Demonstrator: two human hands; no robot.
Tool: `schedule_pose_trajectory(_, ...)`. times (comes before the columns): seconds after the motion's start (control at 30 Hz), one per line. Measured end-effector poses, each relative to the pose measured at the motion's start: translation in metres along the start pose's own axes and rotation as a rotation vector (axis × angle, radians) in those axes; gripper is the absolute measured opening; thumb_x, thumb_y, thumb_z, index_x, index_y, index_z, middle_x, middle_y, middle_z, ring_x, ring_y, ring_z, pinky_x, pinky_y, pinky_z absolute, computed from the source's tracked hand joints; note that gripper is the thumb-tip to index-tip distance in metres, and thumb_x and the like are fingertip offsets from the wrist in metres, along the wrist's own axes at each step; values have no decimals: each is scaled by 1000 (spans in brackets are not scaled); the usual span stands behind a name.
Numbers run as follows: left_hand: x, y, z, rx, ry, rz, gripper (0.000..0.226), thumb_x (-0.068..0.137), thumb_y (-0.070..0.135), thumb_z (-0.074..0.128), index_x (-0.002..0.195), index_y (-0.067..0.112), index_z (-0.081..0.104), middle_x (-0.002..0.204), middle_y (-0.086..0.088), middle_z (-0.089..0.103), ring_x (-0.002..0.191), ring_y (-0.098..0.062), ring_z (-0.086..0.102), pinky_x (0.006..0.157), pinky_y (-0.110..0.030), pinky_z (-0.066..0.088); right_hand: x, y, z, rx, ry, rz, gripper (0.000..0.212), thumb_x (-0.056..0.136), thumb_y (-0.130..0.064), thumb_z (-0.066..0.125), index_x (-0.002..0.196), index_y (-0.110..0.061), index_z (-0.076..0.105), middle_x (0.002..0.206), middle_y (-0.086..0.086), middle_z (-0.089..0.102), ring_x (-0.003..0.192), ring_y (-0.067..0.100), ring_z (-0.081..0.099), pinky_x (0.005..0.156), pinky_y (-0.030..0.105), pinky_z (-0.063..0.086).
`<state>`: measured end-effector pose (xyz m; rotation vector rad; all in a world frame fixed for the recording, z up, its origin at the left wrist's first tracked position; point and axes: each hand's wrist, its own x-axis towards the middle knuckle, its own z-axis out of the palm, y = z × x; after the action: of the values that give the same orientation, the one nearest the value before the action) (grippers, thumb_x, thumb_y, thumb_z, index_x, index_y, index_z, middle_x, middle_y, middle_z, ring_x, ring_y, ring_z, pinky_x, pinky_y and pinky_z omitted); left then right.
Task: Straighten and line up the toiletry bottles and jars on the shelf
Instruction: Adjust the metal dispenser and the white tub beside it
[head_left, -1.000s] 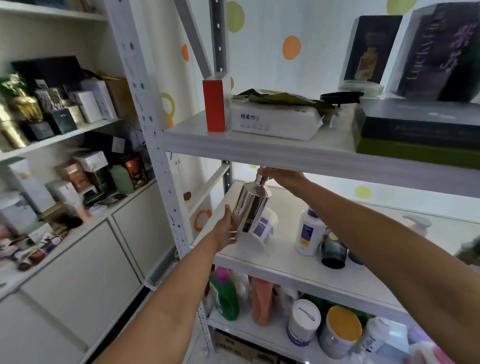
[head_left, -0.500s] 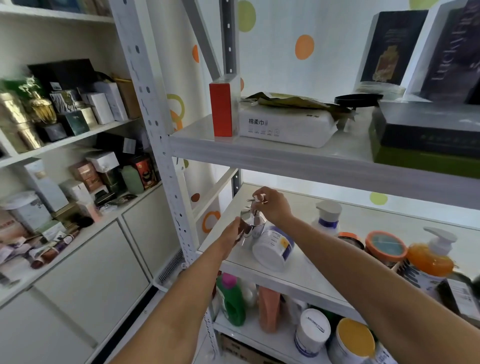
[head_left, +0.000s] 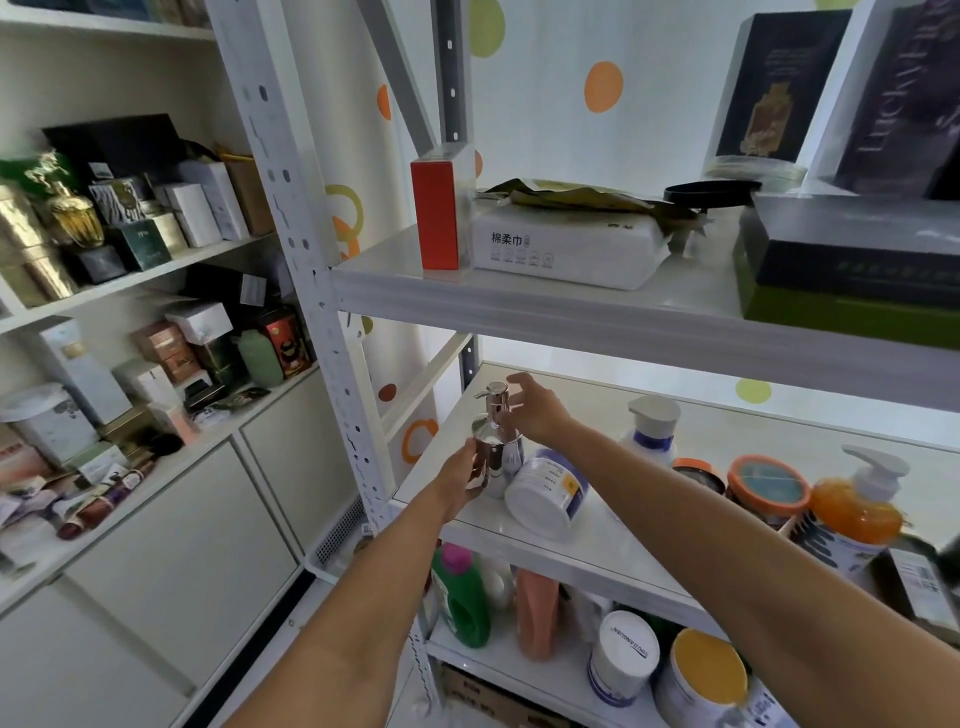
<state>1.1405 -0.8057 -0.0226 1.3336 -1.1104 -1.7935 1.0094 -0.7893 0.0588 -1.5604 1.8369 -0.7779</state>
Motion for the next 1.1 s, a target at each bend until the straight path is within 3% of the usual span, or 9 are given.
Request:
schedule_pose_trajectory(0.07, 0, -2, 1, 3, 5, -8, 36, 103, 36, 32, 120, 12, 53, 118, -12, 55, 102, -20, 51, 86, -31, 46, -6, 9, 4, -63, -47, -2, 65, 83, -17, 66, 138, -9, 33, 122, 11, 61, 113, 29, 58, 89, 33, 46)
schedule_pose_trajectory(0.13, 2, -3, 1, 34, 14, 2, 43, 103, 38, 30, 129, 10, 50, 121, -12, 55, 109, -23, 51, 98, -37, 43, -14, 16, 8, -140, -68, -28, 69, 80, -22, 71, 135, -6, 34, 124, 11, 57, 115, 28, 55, 94, 35, 44)
schedule_pose_trajectory(0.2, 1, -3, 2, 49, 9, 12, 40, 103, 37, 30, 126, 13, 52, 120, -11, 56, 109, -22, 51, 101, -39, 42, -20, 25, 13, -208, -81, -53, 85, 72, -27, 78, 140, -8, 31, 135, 10, 49, 124, 28, 47, 101, 37, 41)
schedule_pose_trajectory(0.3, -2, -3, 3, 47, -9, 38, 25, 102, 31, 33, 102, 22, 57, 112, -7, 57, 101, -20, 54, 90, -36, 45, -27, 39, 21, -456, -135, -96, 122, 63, -36, 84, 151, -11, 3, 158, 6, 14, 145, 28, 16, 118, 44, 23)
schedule_pose_trajectory(0.37, -3, -4, 3, 65, -15, 53, 21, 100, 29, 37, 106, 21, 56, 115, -7, 56, 107, -22, 52, 89, -36, 44, -31, 46, 26, -571, -163, -90, 131, 65, -33, 83, 150, -13, -14, 160, 6, -4, 148, 28, 1, 121, 45, 11)
schedule_pose_trajectory(0.6, -2, -6, 10, 183, -41, 87, 28, 90, 7, 47, 115, 18, 50, 112, -9, 54, 102, -23, 48, 86, -36, 45, -41, 60, 25, -726, -101, -43, 117, 78, -13, 73, 148, -16, -22, 157, 15, 16, 147, 32, 5, 119, 42, 15)
schedule_pose_trajectory(0.77, -2, -4, 23, 205, -67, 66, 34, 88, 2, 49, 115, 22, 45, 117, -6, 53, 110, -26, 46, 94, -41, 41, -48, 64, 14, -731, -60, -44, 105, 83, -1, 63, 150, -14, -17, 159, 12, 10, 148, 28, 3, 119, 40, 18)
schedule_pose_trajectory(0.93, -5, -4, 32, 251, -40, 48, 42, 85, -1, 51, 117, 24, 39, 118, -4, 48, 108, -25, 42, 91, -39, 36, -56, 78, 5, -775, -66, -75, 81, 90, -1, 54, 152, -9, 3, 160, 6, -6, 148, 21, -7, 118, 36, 19)
schedule_pose_trajectory(1.1, -7, -10, 32, 468, -61, 89, 66, 85, 1, 58, 141, 12, 25, 134, -5, 43, 113, -20, 40, 97, -33, 33, -68, 85, 9, -769, -1, -101, 77, 92, -3, 51, 152, -12, 3, 160, 2, -9, 148, 18, -7, 118, 34, 19)
